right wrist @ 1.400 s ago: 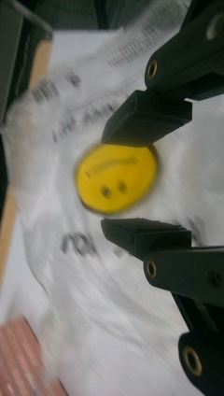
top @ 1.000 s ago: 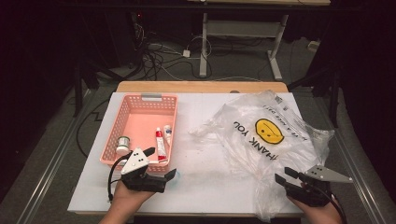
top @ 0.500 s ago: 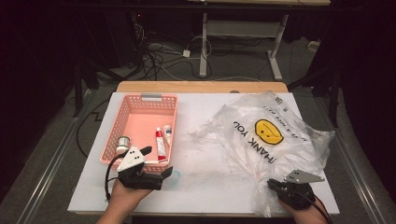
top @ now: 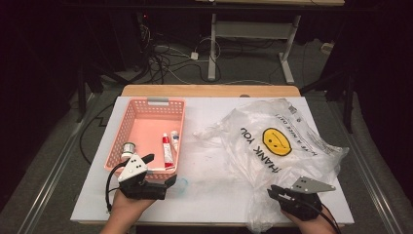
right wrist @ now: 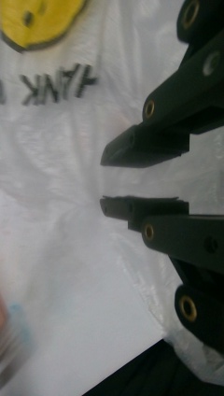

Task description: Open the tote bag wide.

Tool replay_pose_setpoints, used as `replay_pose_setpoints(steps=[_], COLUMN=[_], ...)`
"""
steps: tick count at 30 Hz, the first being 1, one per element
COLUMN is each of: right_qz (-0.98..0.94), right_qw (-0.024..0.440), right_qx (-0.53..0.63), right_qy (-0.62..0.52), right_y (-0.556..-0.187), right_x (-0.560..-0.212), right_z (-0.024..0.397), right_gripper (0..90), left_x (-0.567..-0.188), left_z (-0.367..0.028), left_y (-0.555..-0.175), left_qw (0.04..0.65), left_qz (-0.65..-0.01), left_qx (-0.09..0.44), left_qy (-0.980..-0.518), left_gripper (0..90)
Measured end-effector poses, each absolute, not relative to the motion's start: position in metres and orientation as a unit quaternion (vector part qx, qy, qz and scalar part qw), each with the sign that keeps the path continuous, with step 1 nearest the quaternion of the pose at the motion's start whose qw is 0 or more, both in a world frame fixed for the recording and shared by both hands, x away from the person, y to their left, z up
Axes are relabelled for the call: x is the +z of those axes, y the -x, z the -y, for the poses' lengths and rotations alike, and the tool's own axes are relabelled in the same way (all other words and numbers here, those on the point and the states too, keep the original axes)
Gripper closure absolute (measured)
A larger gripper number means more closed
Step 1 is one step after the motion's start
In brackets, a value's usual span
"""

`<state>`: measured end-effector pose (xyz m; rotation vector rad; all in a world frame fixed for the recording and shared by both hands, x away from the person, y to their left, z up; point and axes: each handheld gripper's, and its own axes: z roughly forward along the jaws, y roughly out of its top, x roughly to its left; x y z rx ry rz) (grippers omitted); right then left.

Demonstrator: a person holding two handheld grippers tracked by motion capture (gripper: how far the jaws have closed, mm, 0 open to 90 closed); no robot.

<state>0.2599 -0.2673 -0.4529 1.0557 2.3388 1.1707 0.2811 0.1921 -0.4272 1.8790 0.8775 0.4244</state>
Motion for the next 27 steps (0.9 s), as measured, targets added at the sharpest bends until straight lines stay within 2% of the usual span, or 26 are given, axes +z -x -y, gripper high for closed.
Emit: replay_pose_setpoints(steps=[2,7,14,18,27], right_qz=[-0.81,-0.803,-0.808,-0.812,-0.853], right_qw=[0.171,0.163,0.192,0.187,0.162], right_qx=[0.428,0.449,0.433,0.425,0.365], right_qy=[-0.364,-0.356,-0.349,-0.353,-0.335], right_y=[-0.26,-0.275,-0.322,-0.34,-0.344], right_x=[-0.444,-0.433,-0.424,-0.437,-0.464], right_z=[0.267,0.251,0.22,0.213,0.197], right_gripper=[69.6,60.0,48.1,47.9,45.2], left_x=[-0.428,-0.43,-0.429,-0.43,-0.433], left_z=[-0.193,-0.194,-0.187,-0.185,-0.187], left_y=[-0.281,-0.279,-0.276,-0.274,-0.266], left_qw=[0.487,0.484,0.489,0.487,0.475], left_qz=[-0.362,-0.365,-0.358,-0.355,-0.359], left_qx=[0.175,0.178,0.174,0.177,0.181], left_qy=[-0.775,-0.775,-0.776,-0.778,-0.782], left_gripper=[0.0,0.0,0.0,0.0,0.0])
